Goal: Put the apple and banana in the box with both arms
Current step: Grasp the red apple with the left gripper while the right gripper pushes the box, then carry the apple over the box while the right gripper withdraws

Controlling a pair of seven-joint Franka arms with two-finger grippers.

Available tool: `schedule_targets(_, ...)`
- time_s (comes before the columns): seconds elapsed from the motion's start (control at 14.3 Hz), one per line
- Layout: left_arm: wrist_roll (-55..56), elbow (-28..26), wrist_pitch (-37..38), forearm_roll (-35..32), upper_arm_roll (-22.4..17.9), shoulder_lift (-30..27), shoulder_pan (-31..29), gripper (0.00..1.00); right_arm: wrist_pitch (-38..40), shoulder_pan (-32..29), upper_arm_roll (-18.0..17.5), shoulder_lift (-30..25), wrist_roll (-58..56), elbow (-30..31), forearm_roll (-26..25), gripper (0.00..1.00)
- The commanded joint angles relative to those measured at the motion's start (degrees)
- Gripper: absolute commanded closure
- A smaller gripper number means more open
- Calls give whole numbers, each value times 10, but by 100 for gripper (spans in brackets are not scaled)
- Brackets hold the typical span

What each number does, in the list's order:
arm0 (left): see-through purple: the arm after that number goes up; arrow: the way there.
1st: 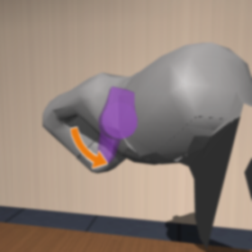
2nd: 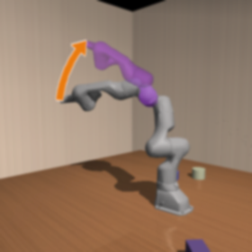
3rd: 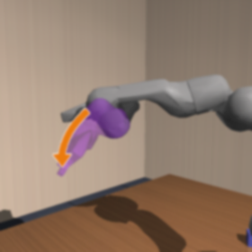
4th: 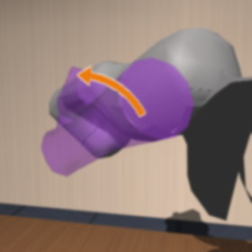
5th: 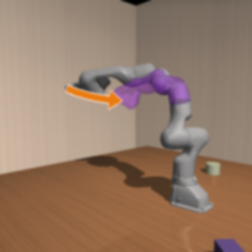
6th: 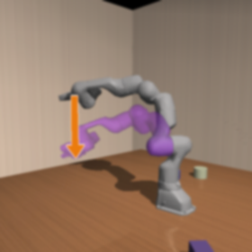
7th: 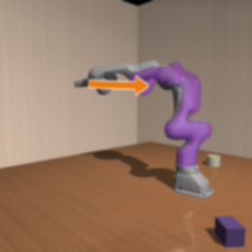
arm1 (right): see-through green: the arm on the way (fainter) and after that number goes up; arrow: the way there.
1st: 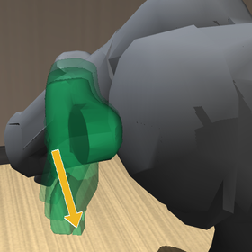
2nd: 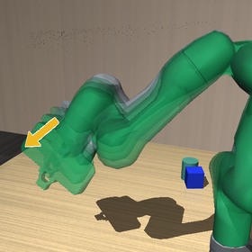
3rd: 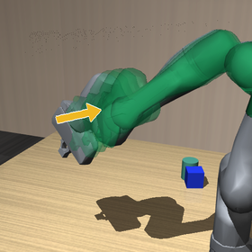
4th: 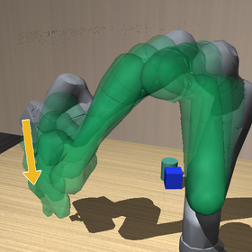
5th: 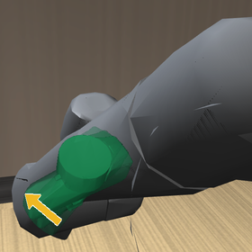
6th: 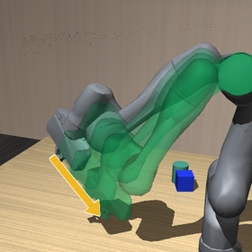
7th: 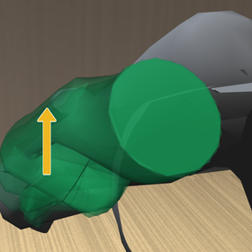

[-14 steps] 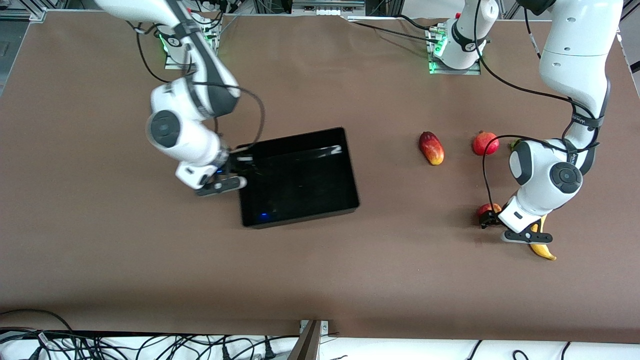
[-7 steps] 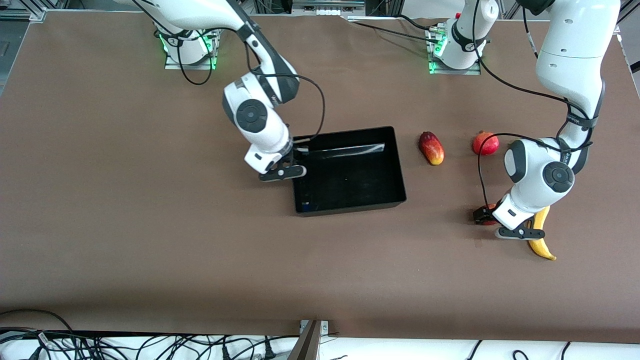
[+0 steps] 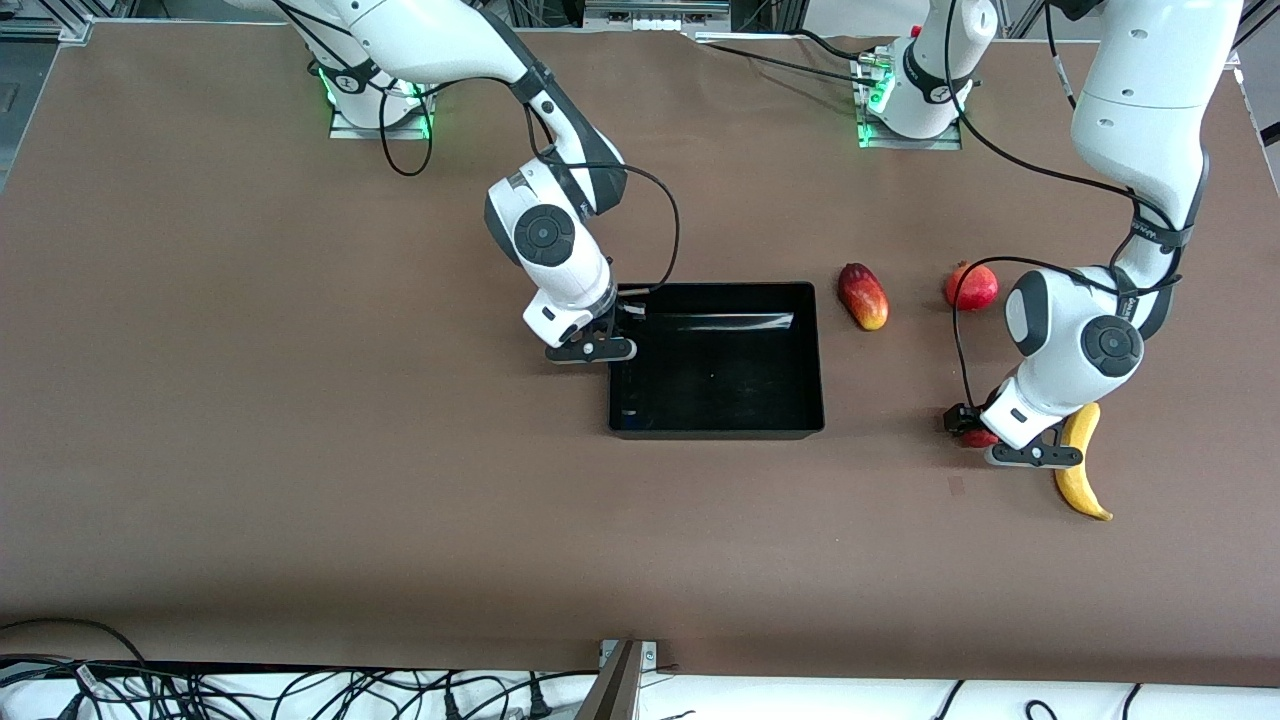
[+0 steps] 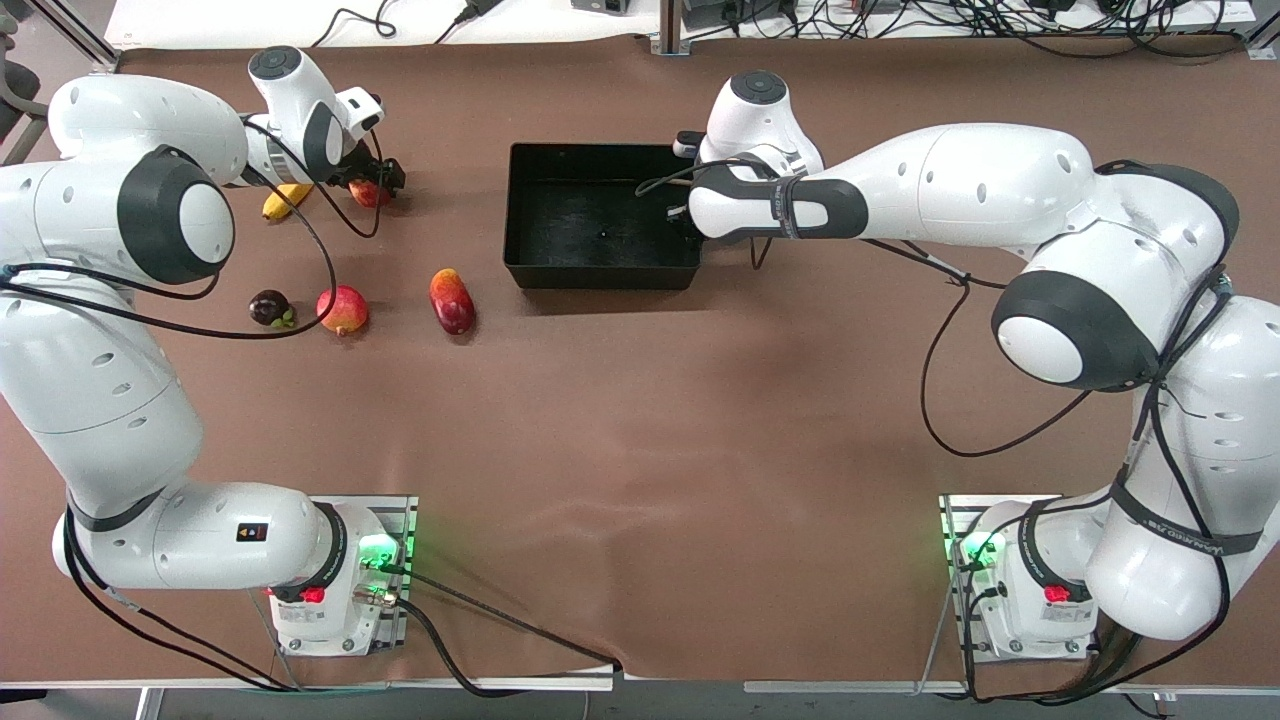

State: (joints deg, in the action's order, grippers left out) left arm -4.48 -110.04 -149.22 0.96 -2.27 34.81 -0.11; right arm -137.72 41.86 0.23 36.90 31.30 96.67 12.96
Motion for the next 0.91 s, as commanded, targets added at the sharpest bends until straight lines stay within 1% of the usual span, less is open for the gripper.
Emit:
schedule_targets(0.0,32,-21,20,-3,14,-40,0,100,-13,4,6,3,3,-15,5,8)
schedule_targets(0.07,62,-16,41,-3,19,-56,5,100,-5,-3,7,-14,2,-14,5,0)
schedule_targets(0.21,152,5,115,-3,47,-96,26,100,44,-46,7,-55,-11,-15,-2,0)
schedule_targets(0.28,200,25,168,-3,54,-115,47,100,74,-71,7,-83,-22,-14,-3,0)
schedule_targets(0.35,240,46,213,-3,56,-125,72,100,116,-103,7,-118,-35,-15,-3,0)
schedule_targets(0.49,310,75,265,-3,57,-134,128,100,202,-184,7,-178,-73,-14,-3,0)
schedule_targets(0.7,401,77,269,1,70,-132,198,100,284,-275,12,-241,-152,-11,1,0)
schedule_targets(0.77,423,77,266,0,70,-129,219,100,317,-296,25,-260,-170,-11,0,0)
schedule_targets(0.84,433,77,264,1,70,-126,236,100,345,-304,45,-277,-192,-10,0,0)
